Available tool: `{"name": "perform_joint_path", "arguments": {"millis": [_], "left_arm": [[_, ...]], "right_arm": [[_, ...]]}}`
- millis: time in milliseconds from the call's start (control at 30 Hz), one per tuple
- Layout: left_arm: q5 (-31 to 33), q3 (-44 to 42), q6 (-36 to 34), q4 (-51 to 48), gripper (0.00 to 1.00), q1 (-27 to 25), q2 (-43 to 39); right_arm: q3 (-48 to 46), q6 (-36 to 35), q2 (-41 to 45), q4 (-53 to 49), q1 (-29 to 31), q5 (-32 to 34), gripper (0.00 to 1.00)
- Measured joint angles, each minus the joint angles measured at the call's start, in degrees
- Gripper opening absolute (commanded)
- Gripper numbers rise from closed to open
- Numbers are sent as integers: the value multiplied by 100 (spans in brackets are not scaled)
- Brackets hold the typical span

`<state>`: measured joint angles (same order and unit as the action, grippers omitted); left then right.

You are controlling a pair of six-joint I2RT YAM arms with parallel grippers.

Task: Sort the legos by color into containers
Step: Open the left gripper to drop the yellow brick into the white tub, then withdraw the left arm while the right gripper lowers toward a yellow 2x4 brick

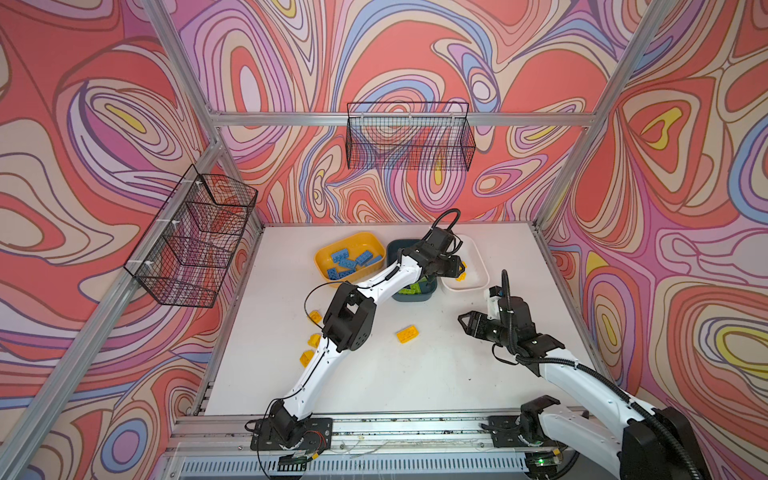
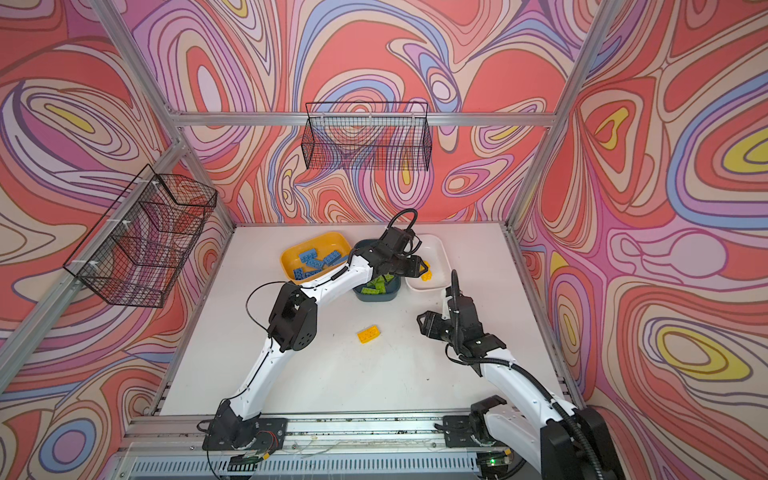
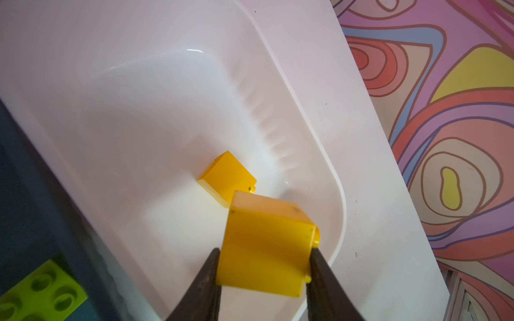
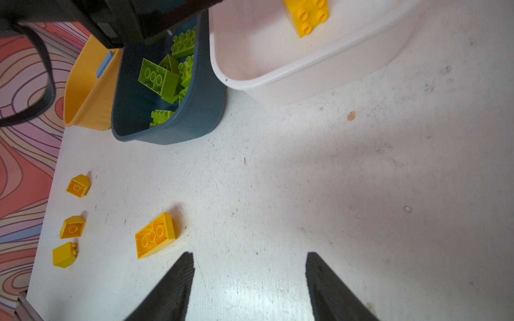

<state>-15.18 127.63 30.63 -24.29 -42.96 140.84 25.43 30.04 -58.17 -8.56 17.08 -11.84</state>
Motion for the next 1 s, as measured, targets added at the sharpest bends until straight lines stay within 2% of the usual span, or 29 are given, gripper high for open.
{"name": "perform_joint_path", "arguments": {"millis": [100, 167, 333, 433, 633, 800, 1000], "left_arm": [[-11, 24, 0, -2, 68, 0, 0], [-22, 31, -17, -7, 74, 0, 0], [0, 0, -101, -118, 79, 7, -70], [63, -494, -177, -118, 81, 31, -518], [330, -2302, -219, 122, 82, 142, -2507], [748, -3554, -302, 398, 83, 192, -4286], [1464, -4903, -487, 297, 84, 179, -6057]], "right_arm": [[0, -7, 0, 2, 0, -7, 71], [0, -28, 0, 0, 0, -44, 75], [15, -109, 0, -59, 9, -179, 80], [68, -168, 0, -153, 63, -234, 84], [492, -343, -284, -374, 695, -46, 98], [1274, -544, -1141, -551, 1576, 328, 98], [1930, -699, -1980, -638, 2022, 627, 98]]}}
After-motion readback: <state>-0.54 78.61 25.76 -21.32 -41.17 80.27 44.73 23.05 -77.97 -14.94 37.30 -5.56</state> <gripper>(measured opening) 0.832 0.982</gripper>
